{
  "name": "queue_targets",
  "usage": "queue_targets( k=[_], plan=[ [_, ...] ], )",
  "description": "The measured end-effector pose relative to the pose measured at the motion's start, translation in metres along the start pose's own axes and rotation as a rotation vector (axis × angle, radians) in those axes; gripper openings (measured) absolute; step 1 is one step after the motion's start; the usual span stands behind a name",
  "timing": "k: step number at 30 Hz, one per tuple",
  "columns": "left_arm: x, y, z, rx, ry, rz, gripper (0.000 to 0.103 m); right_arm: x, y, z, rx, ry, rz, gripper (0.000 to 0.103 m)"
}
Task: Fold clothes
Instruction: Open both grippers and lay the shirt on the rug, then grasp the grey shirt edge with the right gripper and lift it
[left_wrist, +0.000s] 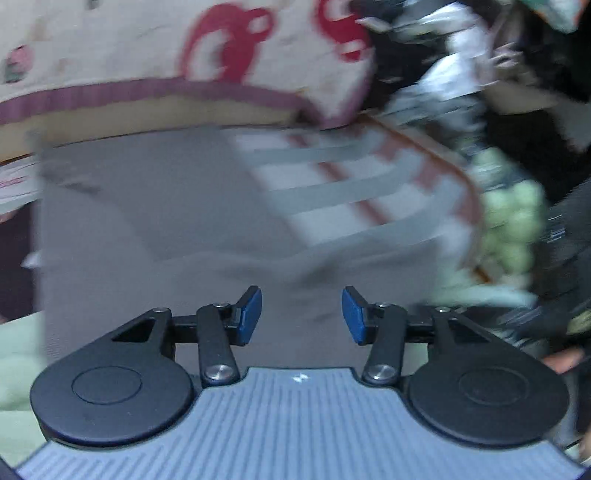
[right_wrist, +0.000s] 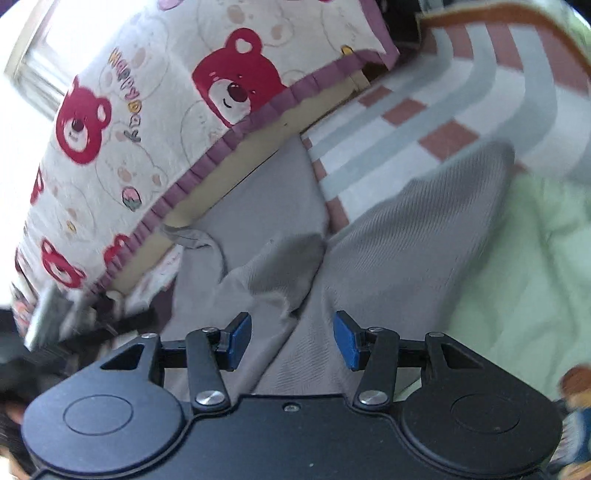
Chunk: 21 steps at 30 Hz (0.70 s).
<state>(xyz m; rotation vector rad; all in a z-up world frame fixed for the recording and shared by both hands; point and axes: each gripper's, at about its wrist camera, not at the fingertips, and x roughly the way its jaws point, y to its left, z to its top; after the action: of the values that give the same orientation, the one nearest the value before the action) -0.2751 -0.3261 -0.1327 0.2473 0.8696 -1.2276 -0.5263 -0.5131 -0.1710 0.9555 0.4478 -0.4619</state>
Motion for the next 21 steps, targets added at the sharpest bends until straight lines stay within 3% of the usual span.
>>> queue_targets(
  k=[2, 6, 10, 14, 17, 19, 20, 21],
  plan=[
    [0.008, 0.029, -0.013, -0.028, 0.035, 0.059, 0.047, 0.011, -0.003, -0.001, 0.043, -0.002, 0.033, 0.055],
    [0.010, 0.073, -0.047, -0.112, 0.059, 0.057, 0.047, 0.039, 0.015, 0.000, 0.018, 0.050, 0.064, 0.055],
    [0.015, 0.088, -0.069, -0.112, 0.028, 0.038, 0.047, 0.074, 0.044, -0.001, -0.132, 0.112, -0.057, 0.057],
    [0.011, 0.088, -0.082, -0.038, 0.001, 0.008, 0.048, 0.107, 0.034, -0.001, -0.083, 0.174, -0.176, 0.064],
    [0.003, 0.077, -0.088, 0.053, -0.019, 0.017, 0.048, 0.111, 0.014, 0.005, 0.070, 0.148, -0.112, 0.066],
    [-0.003, 0.060, -0.092, 0.174, -0.052, 0.029, 0.048, 0.110, 0.010, 0.009, 0.127, 0.106, -0.095, 0.065],
    [-0.004, 0.056, -0.092, 0.186, -0.048, -0.006, 0.048, 0.109, 0.009, 0.010, 0.138, 0.076, -0.088, 0.064],
    [-0.005, 0.052, -0.093, 0.198, -0.043, -0.040, 0.048, 0.107, 0.011, 0.010, 0.115, 0.035, -0.080, 0.050]
  ],
)
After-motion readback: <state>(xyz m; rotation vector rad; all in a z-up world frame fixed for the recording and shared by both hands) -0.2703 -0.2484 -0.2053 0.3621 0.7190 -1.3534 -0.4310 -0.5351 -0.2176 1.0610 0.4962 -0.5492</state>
